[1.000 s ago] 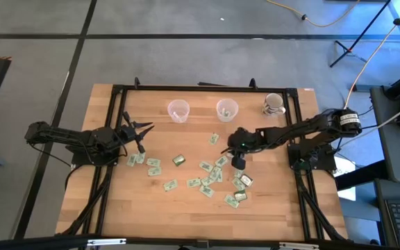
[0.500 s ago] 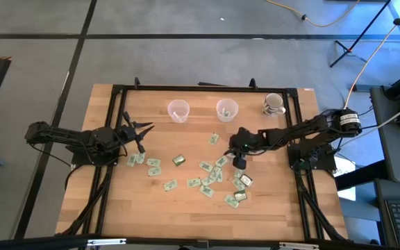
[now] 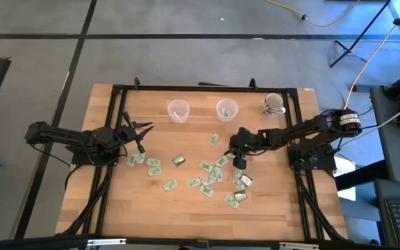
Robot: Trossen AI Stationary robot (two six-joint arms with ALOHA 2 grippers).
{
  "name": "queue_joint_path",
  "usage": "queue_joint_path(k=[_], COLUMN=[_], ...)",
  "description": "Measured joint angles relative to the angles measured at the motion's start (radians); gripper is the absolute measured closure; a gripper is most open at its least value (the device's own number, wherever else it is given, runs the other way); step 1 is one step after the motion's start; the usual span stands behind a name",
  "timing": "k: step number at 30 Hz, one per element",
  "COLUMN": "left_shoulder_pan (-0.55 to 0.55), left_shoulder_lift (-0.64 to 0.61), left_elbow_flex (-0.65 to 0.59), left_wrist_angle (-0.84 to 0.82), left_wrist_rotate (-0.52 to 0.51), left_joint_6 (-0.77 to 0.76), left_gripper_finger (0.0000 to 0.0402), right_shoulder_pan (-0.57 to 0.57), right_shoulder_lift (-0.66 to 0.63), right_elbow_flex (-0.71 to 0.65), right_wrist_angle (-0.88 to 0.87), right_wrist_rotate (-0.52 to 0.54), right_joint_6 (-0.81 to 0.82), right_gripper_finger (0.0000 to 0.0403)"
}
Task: Pick and place Stevia / Truvia into bins
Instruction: Put the stevia packet into the right transparent container
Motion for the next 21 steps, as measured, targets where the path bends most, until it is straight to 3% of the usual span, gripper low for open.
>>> queue_joint_path(k=[14, 21], left_shoulder_pan=[0.0, 0.0], left_shoulder_lift=[0.0, 0.0], left_elbow_flex=[0.0, 0.0], left_wrist_angle=[0.0, 0.0], left_wrist_rotate=[0.0, 0.0], left_joint_6=[0.0, 0.0], left_gripper_finger=[0.0345, 0.0345], right_shoulder_pan=[0.0, 0.0], right_shoulder_lift=[0.086, 0.087], right_elbow_flex=[0.003, 0.003], right_wrist_angle=[0.05, 0.046], right_wrist_rotate=[0.002, 0.0], right_joint_6=[0.029, 0.026], right_gripper_finger=[0.0329, 0.0378])
